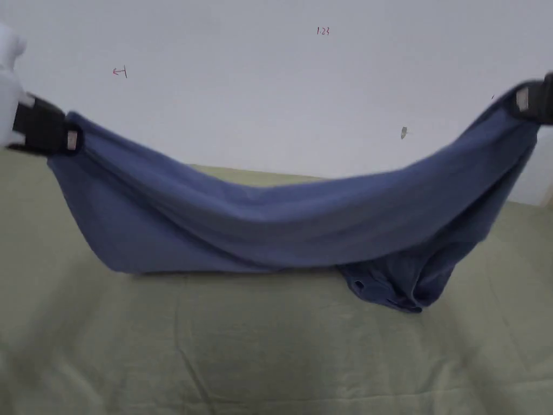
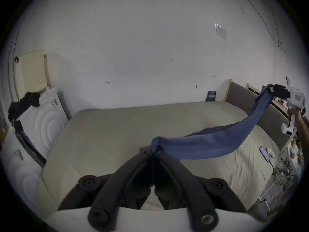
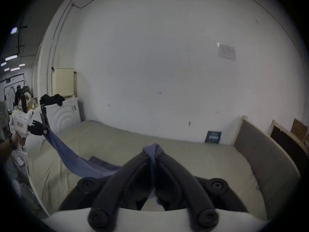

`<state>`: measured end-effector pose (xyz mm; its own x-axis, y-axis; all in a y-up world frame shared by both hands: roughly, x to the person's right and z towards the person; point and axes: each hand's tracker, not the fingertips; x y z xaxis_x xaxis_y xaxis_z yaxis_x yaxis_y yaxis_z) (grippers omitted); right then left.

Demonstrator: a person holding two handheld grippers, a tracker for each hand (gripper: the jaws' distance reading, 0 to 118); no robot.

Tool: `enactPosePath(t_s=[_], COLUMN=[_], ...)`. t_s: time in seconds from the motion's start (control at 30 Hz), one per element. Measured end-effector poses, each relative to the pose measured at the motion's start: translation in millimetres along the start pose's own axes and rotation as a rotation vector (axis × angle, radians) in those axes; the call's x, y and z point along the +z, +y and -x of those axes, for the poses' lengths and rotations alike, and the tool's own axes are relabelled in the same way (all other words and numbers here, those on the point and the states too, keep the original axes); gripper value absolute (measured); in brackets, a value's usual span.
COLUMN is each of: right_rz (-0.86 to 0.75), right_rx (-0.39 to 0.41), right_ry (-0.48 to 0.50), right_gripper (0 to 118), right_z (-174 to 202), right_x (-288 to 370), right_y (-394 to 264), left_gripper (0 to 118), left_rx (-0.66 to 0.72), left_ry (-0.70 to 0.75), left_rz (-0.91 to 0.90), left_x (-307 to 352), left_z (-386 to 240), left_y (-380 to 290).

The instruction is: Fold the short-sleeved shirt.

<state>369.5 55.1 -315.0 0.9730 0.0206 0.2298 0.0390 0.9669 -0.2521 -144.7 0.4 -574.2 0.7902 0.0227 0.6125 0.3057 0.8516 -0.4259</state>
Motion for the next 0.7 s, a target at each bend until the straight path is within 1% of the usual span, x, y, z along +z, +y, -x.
enactPosePath(t_s=[0.13, 0.23, 0.3, 0.37, 0.47, 0.6, 0.67, 0.7], right_rz=[0.027, 0.079, 0.099, 0.101, 0.127, 0.165, 0.182, 0.205], right_rx=[-0.036, -0.101, -0.116, -0.114, -0.134, -0.139, -0.164, -0.191], right_ry=[0.015, 0.036, 0.043, 0.045, 0.051, 0.047, 0.044, 0.045], right_gripper=[4, 4, 4, 4, 4, 4, 4, 4], right_z=[6, 10, 13, 18, 22, 29, 27, 26], right_x=[39, 66, 84, 101, 122, 147, 156, 159], right_y=[-49, -83, -103, -122, -149, -182, -201, -209], left_gripper=[1, 1, 1, 1, 1, 1, 1, 1], left_rx=[-0.012, 0.021, 0.027, 0.033, 0.058, 0.083, 0.099, 0.107], left_ry=[-0.030, -0.054, -0.046, -0.060, -0.068, -0.065, -0.080, -0.081], left_rz=[0.038, 0.071, 0.088, 0.105, 0.135, 0.177, 0.186, 0.192], left_x=[32, 55, 67, 77, 85, 90, 92, 93], left_z=[-11, -17, -21, -23, -28, -31, -32, -32], left_y=[-52, -88, -111, -135, -168, -209, -230, -238])
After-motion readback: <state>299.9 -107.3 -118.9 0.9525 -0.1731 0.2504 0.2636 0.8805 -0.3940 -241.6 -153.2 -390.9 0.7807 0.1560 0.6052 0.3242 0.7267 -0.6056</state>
